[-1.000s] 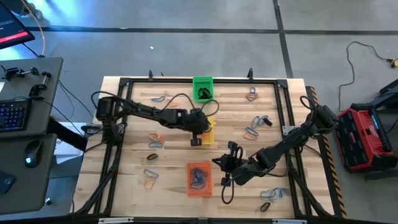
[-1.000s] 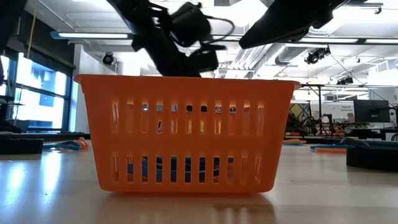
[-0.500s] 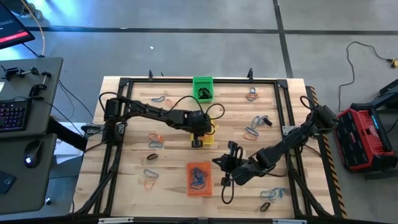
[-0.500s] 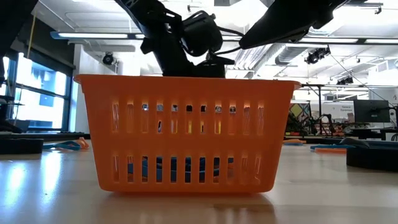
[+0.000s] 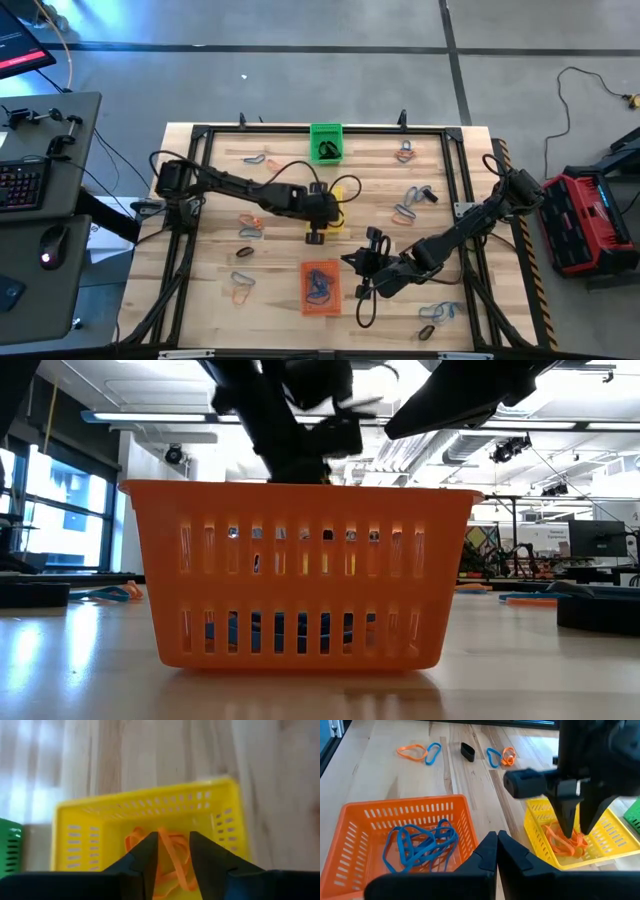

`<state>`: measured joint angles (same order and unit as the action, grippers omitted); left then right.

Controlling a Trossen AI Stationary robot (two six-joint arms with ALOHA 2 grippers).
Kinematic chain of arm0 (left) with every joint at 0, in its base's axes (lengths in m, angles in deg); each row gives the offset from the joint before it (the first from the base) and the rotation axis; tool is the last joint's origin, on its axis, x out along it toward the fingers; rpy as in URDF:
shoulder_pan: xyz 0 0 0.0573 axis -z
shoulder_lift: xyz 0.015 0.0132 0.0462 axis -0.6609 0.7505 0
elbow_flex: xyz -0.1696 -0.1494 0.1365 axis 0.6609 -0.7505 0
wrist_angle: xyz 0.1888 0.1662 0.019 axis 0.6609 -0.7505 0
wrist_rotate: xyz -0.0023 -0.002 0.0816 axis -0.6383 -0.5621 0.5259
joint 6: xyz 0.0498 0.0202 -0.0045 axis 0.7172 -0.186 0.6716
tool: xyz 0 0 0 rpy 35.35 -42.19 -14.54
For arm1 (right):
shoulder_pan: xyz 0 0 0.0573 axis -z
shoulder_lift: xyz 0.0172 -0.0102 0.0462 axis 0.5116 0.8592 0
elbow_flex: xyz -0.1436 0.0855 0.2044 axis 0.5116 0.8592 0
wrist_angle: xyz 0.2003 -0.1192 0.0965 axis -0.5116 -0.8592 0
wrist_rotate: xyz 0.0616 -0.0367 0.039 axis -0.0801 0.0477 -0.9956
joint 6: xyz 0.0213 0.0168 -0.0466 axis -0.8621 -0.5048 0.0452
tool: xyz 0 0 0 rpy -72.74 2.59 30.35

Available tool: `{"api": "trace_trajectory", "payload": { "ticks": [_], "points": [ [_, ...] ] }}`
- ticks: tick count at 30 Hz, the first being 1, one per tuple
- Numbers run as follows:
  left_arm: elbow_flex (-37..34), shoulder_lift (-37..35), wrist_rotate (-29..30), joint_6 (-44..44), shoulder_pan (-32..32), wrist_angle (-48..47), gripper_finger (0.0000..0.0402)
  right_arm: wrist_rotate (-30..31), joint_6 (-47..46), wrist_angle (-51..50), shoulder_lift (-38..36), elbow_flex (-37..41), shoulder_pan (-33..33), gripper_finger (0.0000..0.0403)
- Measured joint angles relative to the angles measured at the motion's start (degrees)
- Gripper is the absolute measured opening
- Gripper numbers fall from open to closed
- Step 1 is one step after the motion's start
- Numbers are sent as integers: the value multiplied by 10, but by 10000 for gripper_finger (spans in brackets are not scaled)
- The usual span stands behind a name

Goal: Sort rubber bands into baskets
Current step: Put the blue rubber band into the orange bin

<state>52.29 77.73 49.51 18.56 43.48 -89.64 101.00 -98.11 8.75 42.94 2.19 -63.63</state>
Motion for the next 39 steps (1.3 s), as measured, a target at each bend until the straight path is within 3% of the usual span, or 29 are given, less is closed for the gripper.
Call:
{"api": "trace_trajectory", "payload": {
  "ticks": [13,19,27,39],
  "points": [
    [-1,-30,6,-16,36,75,111,20,-3,-13,0,0,-2,0],
    [-4,-30,-22,-28,31,111,111,20,-5,-22,0,0,-2,0],
    [-140,-50,-70,-75,20,361,111,21,-14,-12,0,11,-2,0],
    [-334,-200,-49,-117,52,511,111,24,-144,4,-4,92,19,0]
  ]
}}
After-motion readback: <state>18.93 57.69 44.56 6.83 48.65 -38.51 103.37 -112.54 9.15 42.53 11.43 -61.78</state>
